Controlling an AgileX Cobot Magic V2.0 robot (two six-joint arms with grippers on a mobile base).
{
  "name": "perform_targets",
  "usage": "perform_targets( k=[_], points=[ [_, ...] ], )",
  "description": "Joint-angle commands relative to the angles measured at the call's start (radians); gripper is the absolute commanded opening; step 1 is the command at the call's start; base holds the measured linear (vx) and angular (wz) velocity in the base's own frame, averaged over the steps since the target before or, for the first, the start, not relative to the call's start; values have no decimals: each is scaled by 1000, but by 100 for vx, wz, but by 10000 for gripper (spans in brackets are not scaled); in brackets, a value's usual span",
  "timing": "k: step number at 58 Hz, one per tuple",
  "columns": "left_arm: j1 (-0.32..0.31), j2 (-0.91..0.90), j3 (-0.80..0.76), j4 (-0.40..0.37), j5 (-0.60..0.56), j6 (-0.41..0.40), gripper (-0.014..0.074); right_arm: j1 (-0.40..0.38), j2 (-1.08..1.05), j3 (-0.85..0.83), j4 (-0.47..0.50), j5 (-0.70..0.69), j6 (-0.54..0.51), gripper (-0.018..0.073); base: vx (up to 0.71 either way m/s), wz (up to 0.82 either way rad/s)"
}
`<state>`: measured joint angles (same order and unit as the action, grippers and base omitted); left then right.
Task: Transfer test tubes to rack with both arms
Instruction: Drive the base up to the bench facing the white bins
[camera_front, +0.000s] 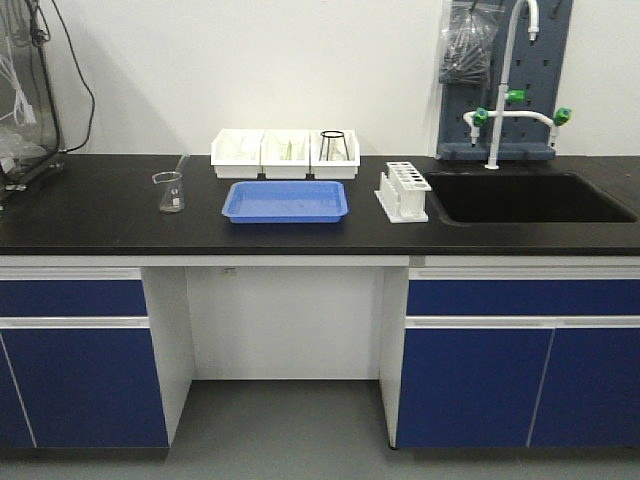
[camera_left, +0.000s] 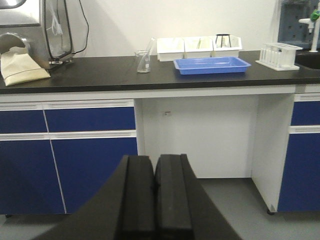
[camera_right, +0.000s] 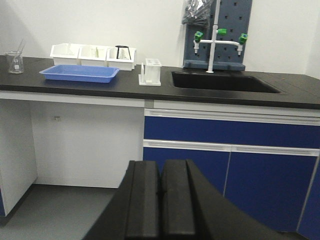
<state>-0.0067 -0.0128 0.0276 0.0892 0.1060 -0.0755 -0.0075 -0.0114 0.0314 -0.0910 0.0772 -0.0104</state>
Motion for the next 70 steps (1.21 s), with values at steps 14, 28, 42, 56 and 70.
perform_targets(
  k=[14, 28, 42, 56, 70],
  points=[
    [0, -11, -26, -5, -84, -4, -4, -3, -9, 13, -12, -84, -1, 11, 18, 16],
    [0, -11, -26, -5, -84, -4, -4, -3, -9, 13, -12, -84, -1, 11, 21, 12],
    [0, -11, -26, -5, -84, -4, -4, -3, -9, 13, -12, -84, -1, 11, 25, 7],
    [0, -11, -26, -5, -84, -4, -4, -3, -9, 13, -12, -84, -1, 11, 32, 4],
    [0, -11, -26, -5, -84, -4, -4, -3, -9, 13, -12, -84, -1, 11, 40, 3]
  ],
)
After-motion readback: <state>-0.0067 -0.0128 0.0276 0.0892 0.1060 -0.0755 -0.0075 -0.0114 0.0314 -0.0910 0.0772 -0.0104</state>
